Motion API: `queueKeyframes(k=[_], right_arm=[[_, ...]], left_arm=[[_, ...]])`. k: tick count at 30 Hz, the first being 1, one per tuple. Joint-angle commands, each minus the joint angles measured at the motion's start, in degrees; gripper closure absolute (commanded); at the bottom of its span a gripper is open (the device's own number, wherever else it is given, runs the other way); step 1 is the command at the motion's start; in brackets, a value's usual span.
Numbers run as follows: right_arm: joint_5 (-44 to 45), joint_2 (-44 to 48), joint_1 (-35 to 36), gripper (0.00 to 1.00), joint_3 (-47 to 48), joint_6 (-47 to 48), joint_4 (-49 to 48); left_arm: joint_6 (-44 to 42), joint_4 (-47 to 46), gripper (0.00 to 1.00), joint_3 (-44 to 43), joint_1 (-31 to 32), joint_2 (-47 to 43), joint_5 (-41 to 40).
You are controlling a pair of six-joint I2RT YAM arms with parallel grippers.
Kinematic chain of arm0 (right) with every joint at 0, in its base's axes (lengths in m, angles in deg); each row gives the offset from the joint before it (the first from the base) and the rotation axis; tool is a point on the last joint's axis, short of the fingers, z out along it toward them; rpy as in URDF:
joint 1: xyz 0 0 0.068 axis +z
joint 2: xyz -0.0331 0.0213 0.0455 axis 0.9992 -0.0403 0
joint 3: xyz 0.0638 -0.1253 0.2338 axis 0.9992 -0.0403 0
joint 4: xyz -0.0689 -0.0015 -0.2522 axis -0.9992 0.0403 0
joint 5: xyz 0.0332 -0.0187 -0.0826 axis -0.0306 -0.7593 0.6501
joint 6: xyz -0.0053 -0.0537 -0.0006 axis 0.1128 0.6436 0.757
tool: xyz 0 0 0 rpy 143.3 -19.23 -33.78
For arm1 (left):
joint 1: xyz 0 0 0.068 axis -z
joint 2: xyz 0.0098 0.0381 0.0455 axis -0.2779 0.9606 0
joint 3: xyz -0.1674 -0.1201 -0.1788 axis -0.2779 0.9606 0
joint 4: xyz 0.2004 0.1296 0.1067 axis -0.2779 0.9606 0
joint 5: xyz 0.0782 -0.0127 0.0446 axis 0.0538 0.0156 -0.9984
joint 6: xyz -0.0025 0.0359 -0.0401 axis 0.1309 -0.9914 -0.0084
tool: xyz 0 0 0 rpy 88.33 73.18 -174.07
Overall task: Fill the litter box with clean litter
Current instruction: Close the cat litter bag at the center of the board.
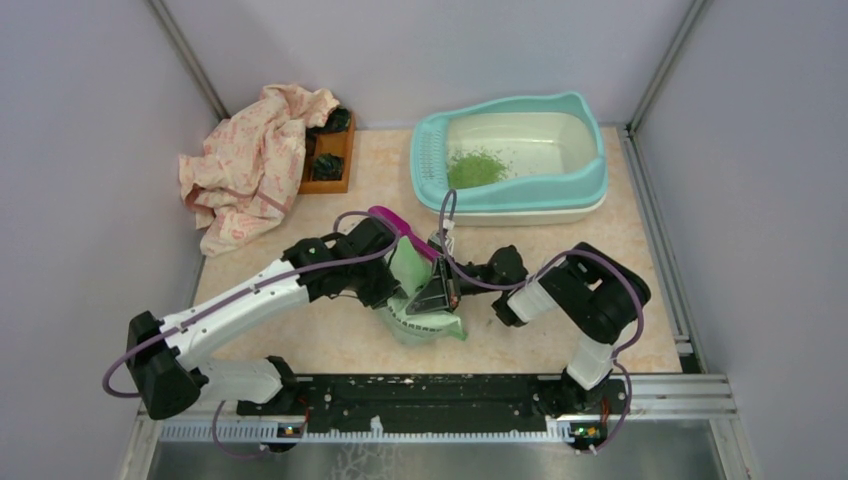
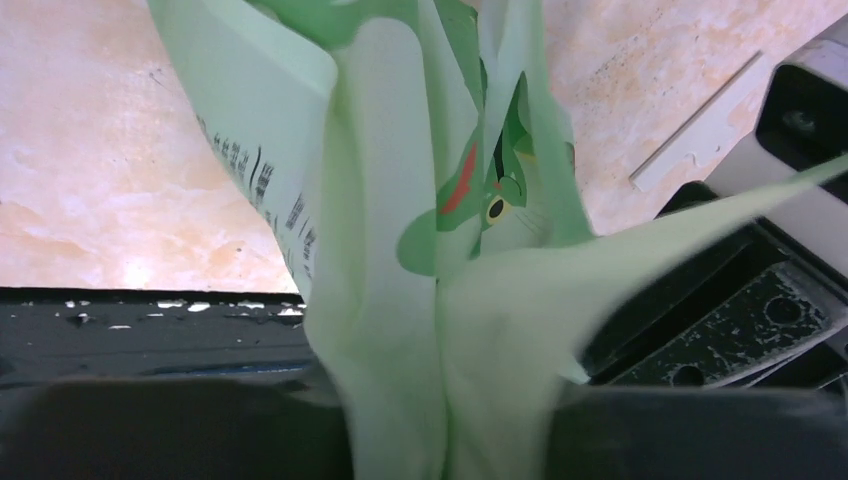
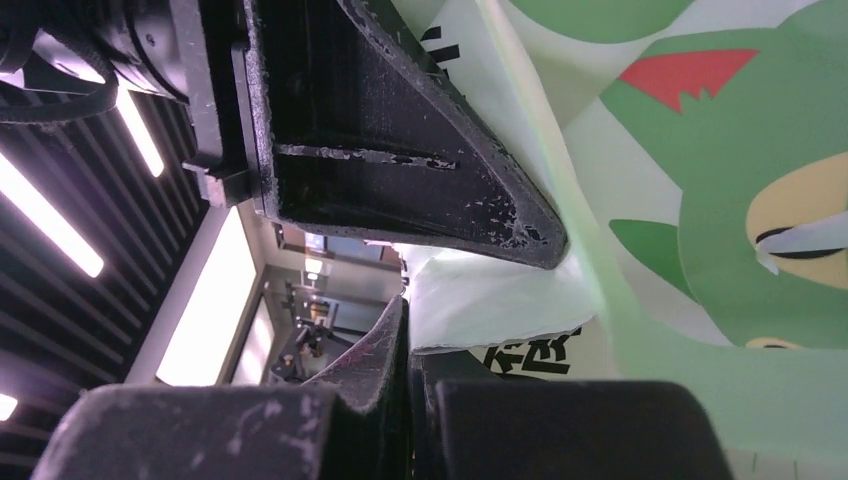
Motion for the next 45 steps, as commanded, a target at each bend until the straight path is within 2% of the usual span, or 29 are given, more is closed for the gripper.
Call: queueKeyframes(k=[1,3,5,8,10,11,13,15,16,17,18,19,20,22,26,31,39,45], right_arm=[[-2.98,3.69,1.53,1.0,0.62,0.63,-11.92],[-4.05,3.5,1.07,1.0,0.76,0.31,-11.9],[-6.07,3.15,-0.11,0.98,1.01,-0.46,-11.9],[-9.29,4.37,-4.31,0.84,1.0,-1.26,-11.81],[-11.49,5.63,-6.93,0.81,1.89,-1.76,-10.79],[-12.15,6.69,-8.09,0.78,2.48,-0.76,-9.22],[-12.67,10.09,-8.94,0.74,4.26,4.9,-0.12],[-11.67,14.79,-9.01,0.7,7.24,18.29,22.91],[-9.3,18.33,-8.87,0.67,10.15,31.32,42.7],[-3.64,21.95,-8.11,0.62,15.02,47.95,65.96],[7.58,24.19,-6.1,0.53,21.63,65.83,88.03],[17.96,25.02,-1.1,0.48,26.4,76.59,99.58],[24.21,24.9,1.31,0.46,30.94,82.97,106.05],[29.54,25.42,2.83,0.45,32.4,86.44,108.16],[46.87,28.51,11.61,0.41,30.6,96.49,105.33],[60.73,25.48,19.72,0.4,30.25,104.34,101.89],[59.04,23.86,21.15,0.39,30.88,108.55,92.98],[54.97,27.81,22.8,0.39,31.18,110.32,89.56]], left_arm=[[1.09,0.1,0.82,1.22,-0.06,0.63,-2.7],[0.34,-0.28,1.0,1.54,-0.13,-0.68,-3.69],[-1.11,-0.39,1.0,1.07,-0.53,-1.43,-4.71],[-3.67,0.81,1.0,-0.3,-2.03,-2.2,-6.71],[-6.82,1.09,1.0,-1.35,-4.41,-2.39,-6.65],[-8.49,1.58,1.0,-2.02,-5.77,-2.31,-6.63],[-11.53,2.3,1.0,-3.32,-8.65,-2.06,-6.4],[-14.69,1.85,1.0,-4.21,-12.24,-2.09,-5.39],[-16.38,1.32,1.0,-4.55,-13.67,-2.13,-4.79],[-17.95,0.61,1.0,-4.81,-15.05,-2.1,-4.09],[-19.23,0.02,1.0,-5.11,-16.12,-1.8,-3.16],[-20.28,-0.43,1.0,-5.62,-16.92,-1.26,-2.75],[-21.46,-1.02,1.0,-6.07,-17.48,-0.57,-1.86],[-23.23,-1.52,1.0,-6.89,-18.41,1.3,-0.32],[-25.37,-2.22,1.0,-7.37,-19.49,2.46,1.7],[-27.55,-4.44,1.0,-4.96,-22.16,0.59,4.68],[-29.66,-6.41,1.0,-3.03,-24.79,-0.19,9.56],[-29.98,-7.76,1.0,-2.03,-25.87,-0.19,11.59]])
